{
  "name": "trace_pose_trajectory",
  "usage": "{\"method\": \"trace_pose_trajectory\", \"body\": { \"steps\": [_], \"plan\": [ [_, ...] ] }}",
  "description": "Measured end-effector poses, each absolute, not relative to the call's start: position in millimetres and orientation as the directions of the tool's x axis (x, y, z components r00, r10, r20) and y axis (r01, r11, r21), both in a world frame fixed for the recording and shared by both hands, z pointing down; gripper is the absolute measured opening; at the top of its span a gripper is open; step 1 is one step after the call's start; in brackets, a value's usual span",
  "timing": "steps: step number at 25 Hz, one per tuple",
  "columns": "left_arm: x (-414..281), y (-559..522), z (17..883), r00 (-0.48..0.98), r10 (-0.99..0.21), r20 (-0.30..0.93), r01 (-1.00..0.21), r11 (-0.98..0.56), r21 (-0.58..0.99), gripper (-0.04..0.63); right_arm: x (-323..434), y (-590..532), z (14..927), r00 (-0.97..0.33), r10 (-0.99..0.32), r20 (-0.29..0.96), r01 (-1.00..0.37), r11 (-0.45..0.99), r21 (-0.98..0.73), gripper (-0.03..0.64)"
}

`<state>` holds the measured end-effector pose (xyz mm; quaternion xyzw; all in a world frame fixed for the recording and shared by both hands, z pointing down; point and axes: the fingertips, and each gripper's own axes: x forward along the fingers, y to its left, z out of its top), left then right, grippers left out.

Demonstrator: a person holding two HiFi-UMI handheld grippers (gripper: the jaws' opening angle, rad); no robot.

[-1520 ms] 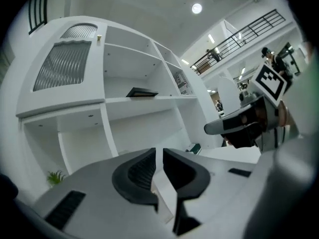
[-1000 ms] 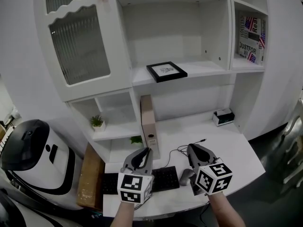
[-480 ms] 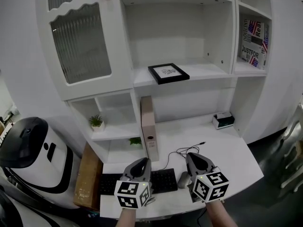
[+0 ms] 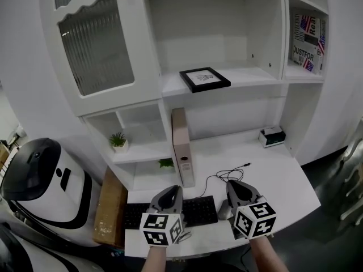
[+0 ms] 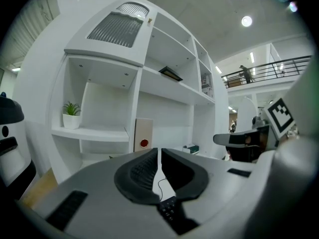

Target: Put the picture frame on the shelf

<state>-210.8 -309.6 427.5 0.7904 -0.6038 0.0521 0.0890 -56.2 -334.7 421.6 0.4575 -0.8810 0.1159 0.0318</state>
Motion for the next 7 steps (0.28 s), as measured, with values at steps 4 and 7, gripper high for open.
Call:
{"method": "trace_pose_trajectory", "body": {
  "steps": [4, 7],
  "plan": [
    [-210.1, -310.5, 430.3, 0.263, -0.944, 0.198, -0.965, -0.254, 0.071, 0.026, -60.2, -335.4, 424.8, -0.581, -0.796, 0.170, -0.813, 0.558, -0.165, 0.000],
    [-211.1, -312.0, 431.8, 0.258, -0.945, 0.201, -0.966, -0.250, 0.069, 0.026, -62.8, -337.5, 426.3, -0.583, -0.793, 0.174, -0.811, 0.561, -0.163, 0.000]
  ]
}}
